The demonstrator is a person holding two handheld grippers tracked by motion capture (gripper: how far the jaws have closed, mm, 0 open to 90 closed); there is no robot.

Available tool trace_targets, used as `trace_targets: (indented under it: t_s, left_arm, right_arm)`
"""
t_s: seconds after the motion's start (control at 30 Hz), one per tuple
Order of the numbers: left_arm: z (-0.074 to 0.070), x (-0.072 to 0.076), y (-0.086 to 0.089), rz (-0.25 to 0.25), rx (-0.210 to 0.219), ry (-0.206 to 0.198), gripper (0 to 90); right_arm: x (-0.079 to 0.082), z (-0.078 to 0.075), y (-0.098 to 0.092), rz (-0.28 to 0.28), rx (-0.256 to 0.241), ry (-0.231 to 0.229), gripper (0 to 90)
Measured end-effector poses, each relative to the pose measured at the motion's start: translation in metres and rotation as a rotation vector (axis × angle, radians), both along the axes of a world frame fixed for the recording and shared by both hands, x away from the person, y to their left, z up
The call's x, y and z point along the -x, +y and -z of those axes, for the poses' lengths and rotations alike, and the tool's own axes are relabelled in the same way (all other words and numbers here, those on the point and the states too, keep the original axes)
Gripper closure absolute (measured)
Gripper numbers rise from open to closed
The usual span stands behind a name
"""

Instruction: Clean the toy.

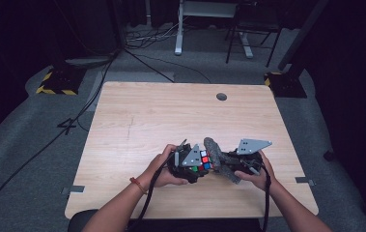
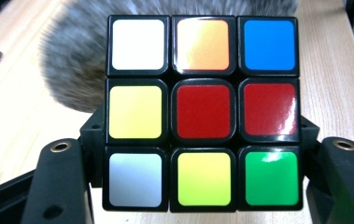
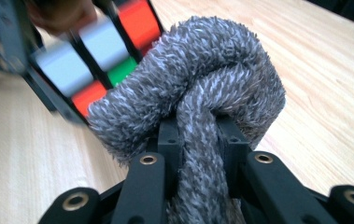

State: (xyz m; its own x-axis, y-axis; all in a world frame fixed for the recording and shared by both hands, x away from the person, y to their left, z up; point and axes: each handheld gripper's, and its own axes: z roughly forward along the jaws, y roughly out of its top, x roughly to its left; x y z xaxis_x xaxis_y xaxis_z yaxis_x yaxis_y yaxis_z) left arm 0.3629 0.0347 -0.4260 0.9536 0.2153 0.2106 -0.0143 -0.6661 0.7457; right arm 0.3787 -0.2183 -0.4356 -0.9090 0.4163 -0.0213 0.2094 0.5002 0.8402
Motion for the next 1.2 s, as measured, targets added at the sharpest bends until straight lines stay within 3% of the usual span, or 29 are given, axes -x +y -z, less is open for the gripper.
trace_targets:
  t_s: [0.23, 0.3, 0.47, 0.67, 1.07, 1.2]
  left_arm:
    - [-0.007, 0.0, 0.007, -0.005, 0.058, -0.013, 33.4]
    - [-0.005, -0.001, 0.008, 0.003, 0.053, -0.014, 33.4]
    - [0.003, -0.006, 0.009, 0.0, 0.029, 0.008, 32.8]
    - [0.008, -0.004, 0.006, -0.007, 0.004, -0.004, 32.6]
    - [0.012, -0.005, 0.002, 0.0, -0.02, 0.022, 32.6]
    - [0.007, -0.005, 0.004, 0.018, 0.054, 0.033, 33.1]
  right_arm:
    - [-0.005, 0.01, 0.002, -0.035, 0.041, 0.051, 76.0]
    - [-0.004, 0.009, 0.001, -0.075, -0.005, 0.058, 76.1]
    - [-0.003, 0.004, -0.005, -0.077, -0.064, 0.044, 76.2]
    - [0.001, -0.002, -0.008, -0.114, -0.129, 0.028, 76.2]
    - [0.009, -0.01, -0.005, -0.131, -0.142, -0.015, 76.2]
    - [0.007, -0.008, -0.002, -0.097, -0.098, -0.009, 76.2]
